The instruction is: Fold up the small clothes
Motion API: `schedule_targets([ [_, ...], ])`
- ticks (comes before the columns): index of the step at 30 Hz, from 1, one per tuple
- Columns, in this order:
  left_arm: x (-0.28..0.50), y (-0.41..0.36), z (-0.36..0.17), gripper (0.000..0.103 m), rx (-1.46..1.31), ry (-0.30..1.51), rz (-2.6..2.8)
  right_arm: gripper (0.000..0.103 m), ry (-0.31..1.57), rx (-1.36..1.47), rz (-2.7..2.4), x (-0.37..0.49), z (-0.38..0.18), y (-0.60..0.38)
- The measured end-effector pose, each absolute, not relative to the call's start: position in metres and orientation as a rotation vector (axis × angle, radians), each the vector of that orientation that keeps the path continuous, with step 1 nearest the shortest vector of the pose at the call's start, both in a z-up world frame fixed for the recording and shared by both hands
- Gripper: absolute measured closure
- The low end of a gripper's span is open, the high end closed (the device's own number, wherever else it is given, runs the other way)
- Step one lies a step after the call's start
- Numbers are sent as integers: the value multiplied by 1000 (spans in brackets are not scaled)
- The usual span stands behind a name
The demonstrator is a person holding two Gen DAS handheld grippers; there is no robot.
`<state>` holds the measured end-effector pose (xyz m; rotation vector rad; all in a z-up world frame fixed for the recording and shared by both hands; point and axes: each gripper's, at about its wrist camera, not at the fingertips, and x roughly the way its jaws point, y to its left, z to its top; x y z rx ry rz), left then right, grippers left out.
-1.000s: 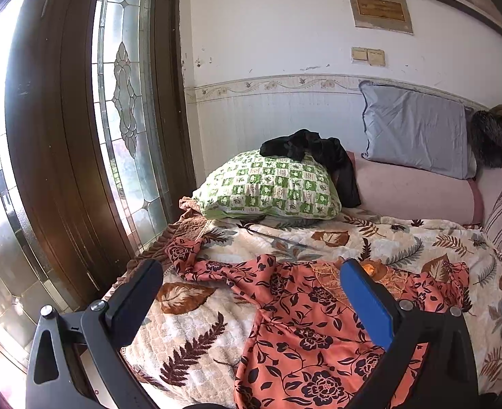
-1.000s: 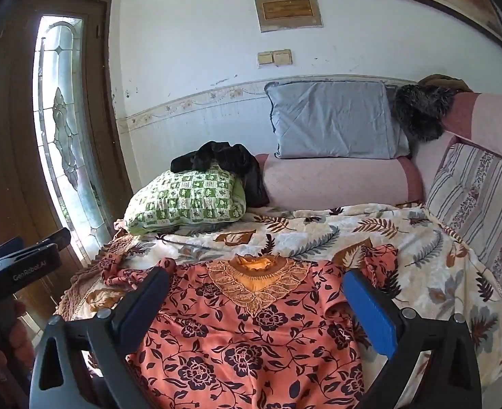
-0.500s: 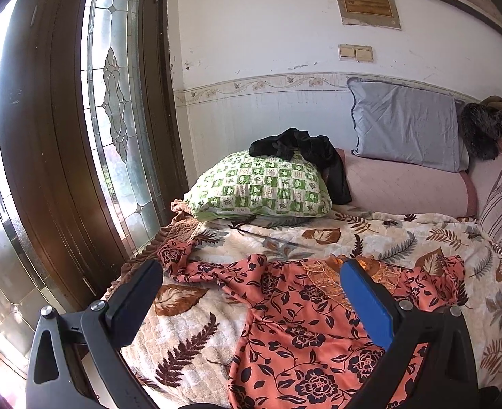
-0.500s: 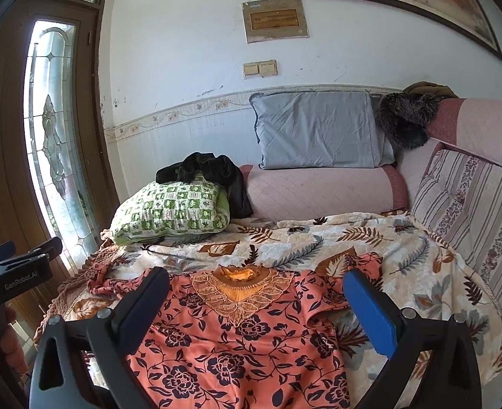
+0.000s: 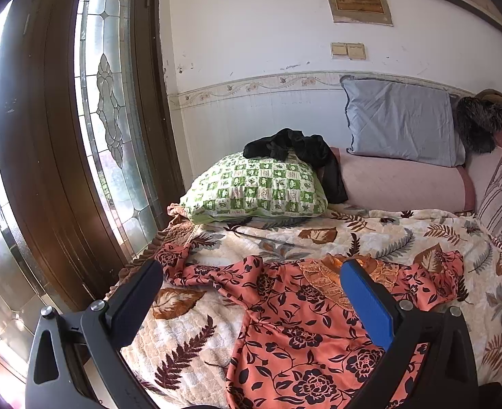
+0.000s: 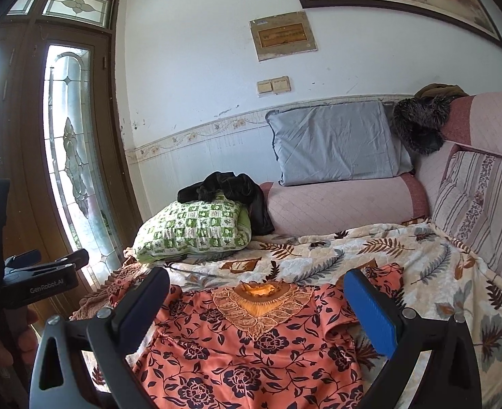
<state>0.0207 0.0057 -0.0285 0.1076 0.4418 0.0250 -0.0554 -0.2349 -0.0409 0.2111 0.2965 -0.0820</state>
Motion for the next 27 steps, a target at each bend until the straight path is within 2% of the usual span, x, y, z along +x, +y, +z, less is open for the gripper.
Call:
schedule_targets([
  [11,35,-11,-37,0,143,453,21,0,380,158,-151,-33,-67,-265],
  [16,60,-27,-58,0,170,498,9,0,419,156,-204,-17,-85,-294],
  [27,118,-75,-105,0,193,565,-76,0,529,421,-370,17,-151,-418],
])
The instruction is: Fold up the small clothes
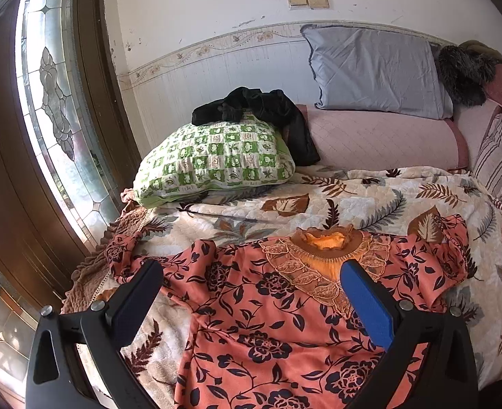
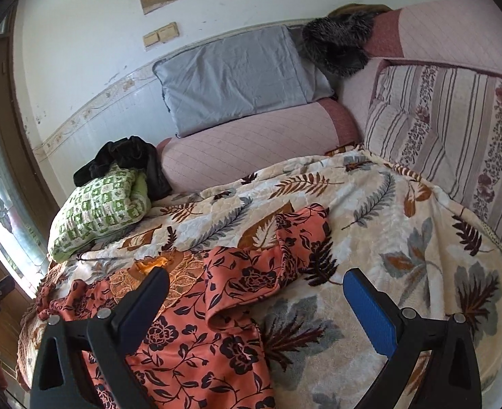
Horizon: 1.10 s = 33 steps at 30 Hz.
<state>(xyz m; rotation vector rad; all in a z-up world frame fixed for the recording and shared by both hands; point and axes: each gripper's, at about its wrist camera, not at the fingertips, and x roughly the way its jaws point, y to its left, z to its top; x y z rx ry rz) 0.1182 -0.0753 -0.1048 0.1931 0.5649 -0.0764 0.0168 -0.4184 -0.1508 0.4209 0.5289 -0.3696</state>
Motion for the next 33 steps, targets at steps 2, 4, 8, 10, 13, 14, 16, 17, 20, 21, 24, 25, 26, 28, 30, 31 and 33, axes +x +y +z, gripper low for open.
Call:
schedule_targets([
  [2,134,-83,-116,0,189,553,-76,0,546,446,-399,34,-162,-435],
  [4,153,-93,-133,0,193,555,-90,0,574,481,-407,58,-173,-452],
  [8,190,-109,-175,0,196,608,-117,0,677,508,-413,121,-204,-478],
  [10,204,-110,-195,0,188,640,-115,0,749,469,-430,156,-223,-482],
  [13,222,-109,-218,0,196,698,-123,4,874,381,-459,202,-253,-484],
  [14,227,-107,-222,0,198,711,-113,6,906,354,-484,213,-263,-487],
  [16,234,-100,-228,0,177,727,-100,14,970,328,-531,228,-282,-495],
  [17,237,-97,-229,0,169,734,-91,14,1002,332,-547,234,-292,-501],
  [20,240,-89,-231,0,155,743,-82,31,1107,387,-565,244,-326,-516],
  [21,240,-88,-230,0,159,739,-75,33,1093,407,-567,241,-329,-518],
  [24,239,-82,-228,0,154,733,-72,72,1055,420,-557,235,-318,-513],
  [25,239,-80,-227,0,151,733,-71,77,1048,430,-547,233,-314,-512],
  [26,238,-78,-227,0,148,732,-70,79,1035,452,-540,229,-310,-512],
  [28,237,-74,-226,0,145,730,-68,81,994,554,-496,224,-305,-513],
  [30,236,-71,-225,0,145,727,-66,81,940,655,-430,221,-296,-510],
  [31,235,-69,-225,0,147,723,-63,81,907,683,-397,220,-287,-507],
  [33,234,-64,-224,0,145,721,-57,81,833,703,-325,219,-266,-493],
])
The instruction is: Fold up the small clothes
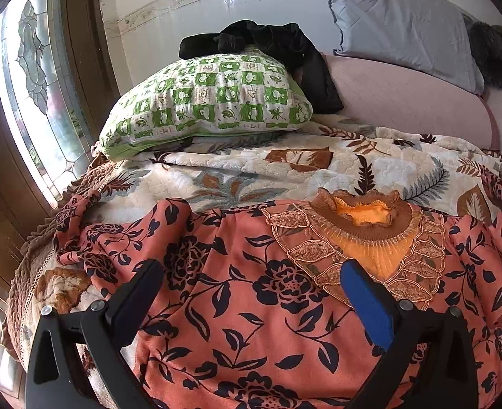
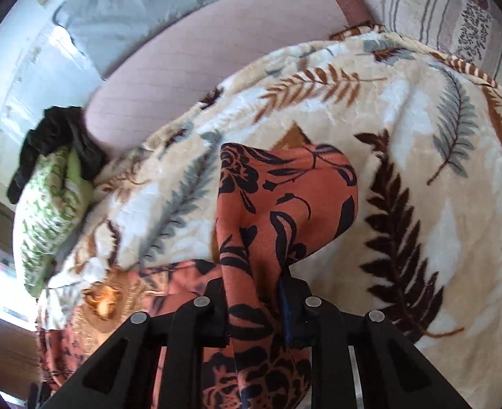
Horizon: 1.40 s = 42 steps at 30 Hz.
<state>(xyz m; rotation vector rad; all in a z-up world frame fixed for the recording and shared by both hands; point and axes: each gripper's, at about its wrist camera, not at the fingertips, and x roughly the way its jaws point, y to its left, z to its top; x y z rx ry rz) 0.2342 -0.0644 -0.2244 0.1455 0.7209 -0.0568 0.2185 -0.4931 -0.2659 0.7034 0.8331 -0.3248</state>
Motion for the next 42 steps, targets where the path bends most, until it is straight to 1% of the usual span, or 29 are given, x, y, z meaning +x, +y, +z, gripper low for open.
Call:
schedule_targets([
  [3,235,-54,-224,0,129,727,-48,81,705,716,-174,218,-229,-463],
  [6,238,-38,-224,0,111,722,-19,81,631,698,15,228,-203,-416],
  [8,241,-25,-225,0,96,724,10,81,635,659,118,236,-194,-377],
  [11,248,-6,-230,0,73,737,54,71,715,701,287,254,-207,-323],
  [12,249,0,-233,0,69,740,68,43,760,728,339,262,-218,-306],
  [13,251,5,-235,0,66,743,82,6,807,750,382,269,-230,-291],
  [14,253,9,-237,0,64,748,93,0,839,766,406,274,-242,-278],
  [18,258,20,-244,0,47,774,114,0,934,821,473,287,-279,-253],
  [24,271,22,-244,0,-23,788,90,2,891,843,369,270,-283,-278],
  [27,286,14,-245,0,-26,785,41,6,938,902,340,265,-291,-298],
  [31,308,-8,-253,0,16,762,-81,8,989,951,302,254,-305,-314],
  [32,314,-14,-257,7,18,771,-122,8,1004,960,295,251,-310,-317],
  [33,319,-21,-261,23,27,795,-152,8,1016,968,289,249,-314,-320],
  [34,325,-29,-264,32,41,821,-183,8,1023,972,284,245,-318,-323],
  [35,330,-36,-267,43,52,840,-220,8,1029,972,283,242,-321,-325],
  [38,340,-45,-276,44,54,876,-261,8,1042,959,289,239,-325,-330],
  [40,344,-42,-286,45,23,952,-320,8,1046,952,287,237,-326,-334],
  [41,345,-40,-290,50,17,982,-340,8,1047,952,285,236,-326,-337],
  [42,346,-39,-295,61,16,1002,-351,8,1046,954,284,237,-326,-339],
])
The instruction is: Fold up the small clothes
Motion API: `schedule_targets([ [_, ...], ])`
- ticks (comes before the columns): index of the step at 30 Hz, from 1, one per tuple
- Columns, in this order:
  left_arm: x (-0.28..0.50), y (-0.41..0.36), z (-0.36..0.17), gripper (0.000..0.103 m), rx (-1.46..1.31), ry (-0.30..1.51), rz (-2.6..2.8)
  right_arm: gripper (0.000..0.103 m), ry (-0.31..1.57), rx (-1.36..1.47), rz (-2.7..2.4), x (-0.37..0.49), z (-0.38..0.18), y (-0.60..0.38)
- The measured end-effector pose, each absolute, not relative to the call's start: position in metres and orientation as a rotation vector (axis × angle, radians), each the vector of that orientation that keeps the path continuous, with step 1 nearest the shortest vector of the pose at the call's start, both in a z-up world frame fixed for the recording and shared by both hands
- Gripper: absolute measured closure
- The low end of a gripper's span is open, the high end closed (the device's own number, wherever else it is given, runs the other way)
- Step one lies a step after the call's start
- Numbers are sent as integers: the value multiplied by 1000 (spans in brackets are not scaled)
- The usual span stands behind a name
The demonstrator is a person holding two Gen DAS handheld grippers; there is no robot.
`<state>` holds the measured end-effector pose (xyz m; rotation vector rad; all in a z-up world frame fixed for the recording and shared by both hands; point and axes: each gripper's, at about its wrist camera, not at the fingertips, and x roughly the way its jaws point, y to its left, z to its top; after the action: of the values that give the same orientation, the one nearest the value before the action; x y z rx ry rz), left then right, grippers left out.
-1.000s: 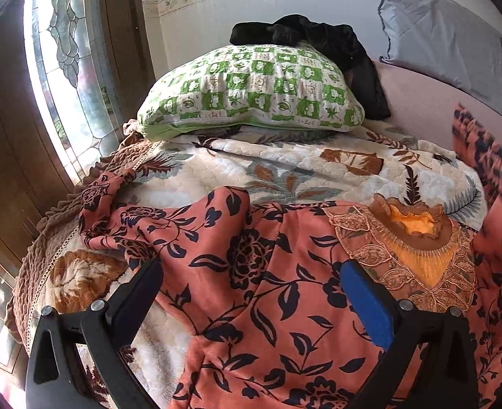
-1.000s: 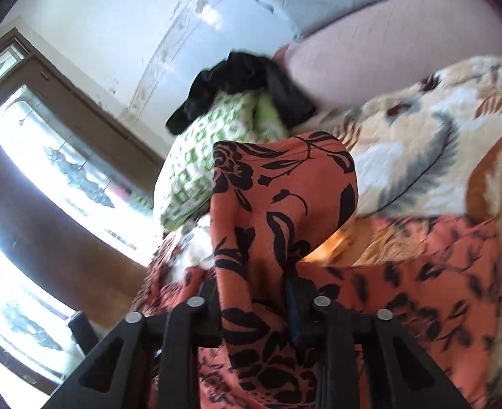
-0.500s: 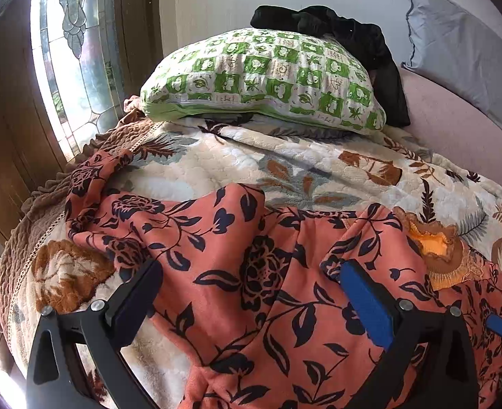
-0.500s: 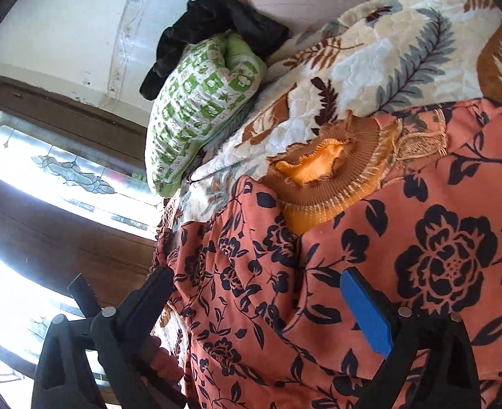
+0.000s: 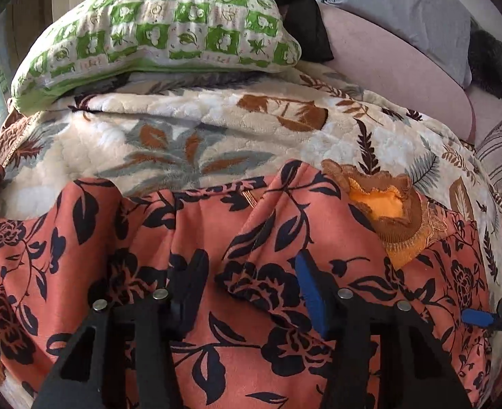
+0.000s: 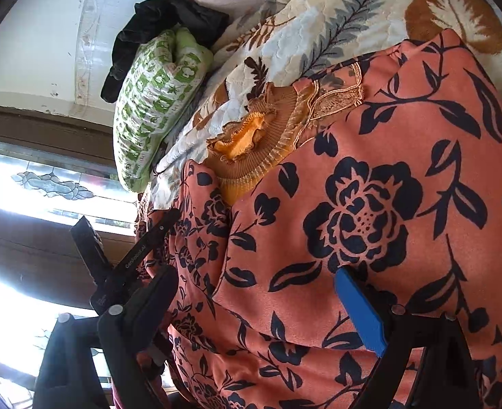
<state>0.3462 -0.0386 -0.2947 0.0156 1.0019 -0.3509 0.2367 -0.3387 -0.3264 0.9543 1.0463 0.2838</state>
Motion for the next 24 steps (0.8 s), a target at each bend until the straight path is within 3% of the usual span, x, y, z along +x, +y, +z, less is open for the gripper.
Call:
schedule_targets([
  [3,347,-32,-301,76,-14,1017,-367,8,1054,961,278,239,-328,-343],
  [5,348,-31,-299,79,-30,1005,-377,8,1062,968,271,243,-330,-342],
  [7,350,-33,-299,79,-33,1002,-374,8,1071,965,269,243,-331,-342],
  [9,351,-36,-301,69,-31,1020,-376,10,1073,963,267,241,-332,-342],
  [12,348,-39,-301,68,-7,1014,-382,10,1071,972,272,239,-333,-345],
  [13,347,-38,-301,71,-7,1014,-384,10,1069,977,273,237,-333,-346],
  [14,347,-38,-300,86,-9,1015,-386,10,1067,983,274,237,-334,-347],
  [15,346,-37,-300,91,-13,1017,-392,10,1064,990,273,237,-334,-347],
  [18,341,-38,-294,97,-35,997,-431,10,1058,991,269,234,-334,-349],
  [24,316,-47,-264,98,-8,928,-479,10,1047,981,252,232,-332,-346],
])
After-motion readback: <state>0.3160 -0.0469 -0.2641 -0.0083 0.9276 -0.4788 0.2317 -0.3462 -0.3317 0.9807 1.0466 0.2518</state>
